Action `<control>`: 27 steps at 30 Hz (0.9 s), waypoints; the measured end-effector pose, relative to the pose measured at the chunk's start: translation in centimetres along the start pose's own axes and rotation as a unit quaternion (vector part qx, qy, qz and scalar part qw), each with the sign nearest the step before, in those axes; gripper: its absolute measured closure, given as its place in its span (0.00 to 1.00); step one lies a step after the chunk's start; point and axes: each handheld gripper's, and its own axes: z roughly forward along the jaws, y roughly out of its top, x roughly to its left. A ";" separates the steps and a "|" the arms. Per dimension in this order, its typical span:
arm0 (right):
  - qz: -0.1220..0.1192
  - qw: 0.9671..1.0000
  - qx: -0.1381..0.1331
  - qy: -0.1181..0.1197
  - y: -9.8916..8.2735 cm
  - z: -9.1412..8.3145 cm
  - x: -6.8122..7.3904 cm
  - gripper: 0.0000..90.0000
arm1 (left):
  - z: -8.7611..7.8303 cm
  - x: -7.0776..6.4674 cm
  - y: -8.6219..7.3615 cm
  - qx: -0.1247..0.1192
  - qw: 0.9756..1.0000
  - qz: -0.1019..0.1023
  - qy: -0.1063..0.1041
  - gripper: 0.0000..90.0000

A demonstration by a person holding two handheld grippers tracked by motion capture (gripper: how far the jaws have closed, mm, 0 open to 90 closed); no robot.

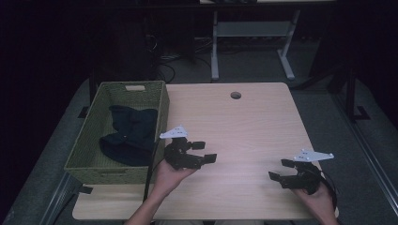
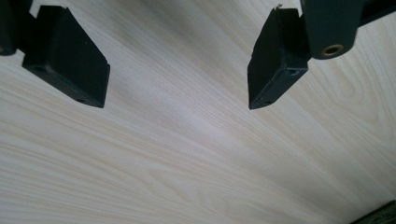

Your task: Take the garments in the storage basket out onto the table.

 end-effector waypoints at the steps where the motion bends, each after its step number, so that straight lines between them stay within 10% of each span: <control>1: -0.002 1.000 0.002 0.000 0.1 0.1 0.1 0.23 | -0.4 0.2 0.3 0.000 1.000 -0.004 -0.001 0.23; 27: 0.000 1.000 -0.001 0.002 0.3 0.0 0.2 0.22 | -5.1 2.1 4.1 0.013 0.999 0.003 0.038 0.25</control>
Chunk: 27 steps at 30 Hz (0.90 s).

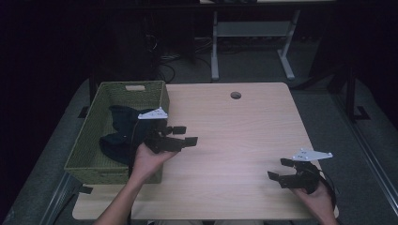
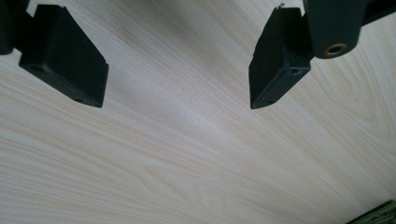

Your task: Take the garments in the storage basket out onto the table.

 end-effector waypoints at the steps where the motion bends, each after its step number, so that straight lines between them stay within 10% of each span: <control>1: 0.000 1.000 0.000 0.000 0.0 0.0 0.0 0.22 | 0.0 0.0 0.0 0.000 1.000 0.000 0.000 0.25; 27: -0.001 1.000 0.001 0.000 0.1 0.1 -0.1 0.21 | -5.6 4.1 1.4 -0.009 0.999 -0.025 0.028 0.27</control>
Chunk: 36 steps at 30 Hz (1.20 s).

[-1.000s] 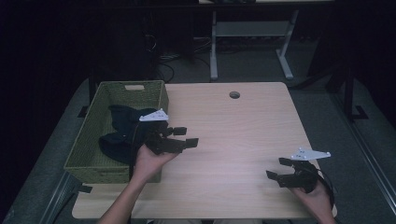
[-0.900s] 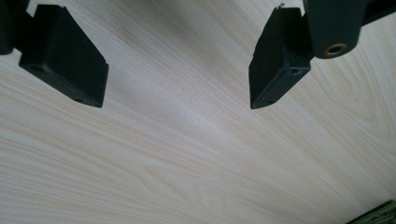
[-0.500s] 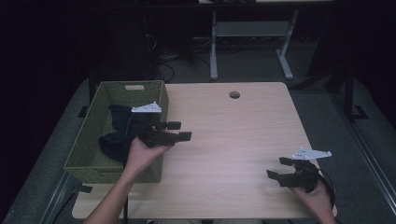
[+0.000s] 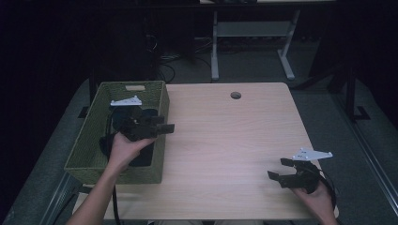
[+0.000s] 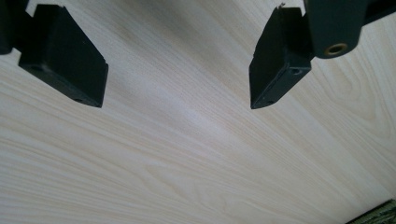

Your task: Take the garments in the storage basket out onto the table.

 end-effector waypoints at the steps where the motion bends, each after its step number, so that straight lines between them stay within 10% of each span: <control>1: -0.001 1.000 0.000 0.000 0.0 0.0 0.0 0.22 | -0.6 0.5 0.0 -0.001 1.000 -0.002 0.005 0.27; 36: -0.001 1.000 0.001 0.008 0.1 0.0 0.1 0.22 | -6.3 7.3 -2.8 -0.016 0.993 -0.081 0.084 0.27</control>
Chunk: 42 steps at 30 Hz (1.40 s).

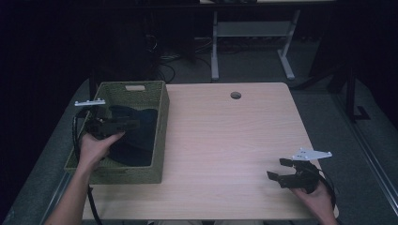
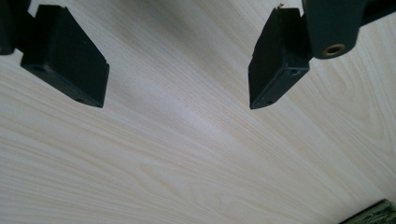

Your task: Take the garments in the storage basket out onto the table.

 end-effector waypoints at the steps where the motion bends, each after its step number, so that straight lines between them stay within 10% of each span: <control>1: 0.000 1.000 0.000 0.000 0.0 0.0 0.0 0.22 | -0.2 0.4 -0.2 0.000 1.000 -0.006 0.004 0.27; 42: -0.012 1.000 0.001 0.017 0.1 0.3 0.3 0.22 | 0.0 4.5 -1.6 0.043 0.992 -0.077 0.086 0.27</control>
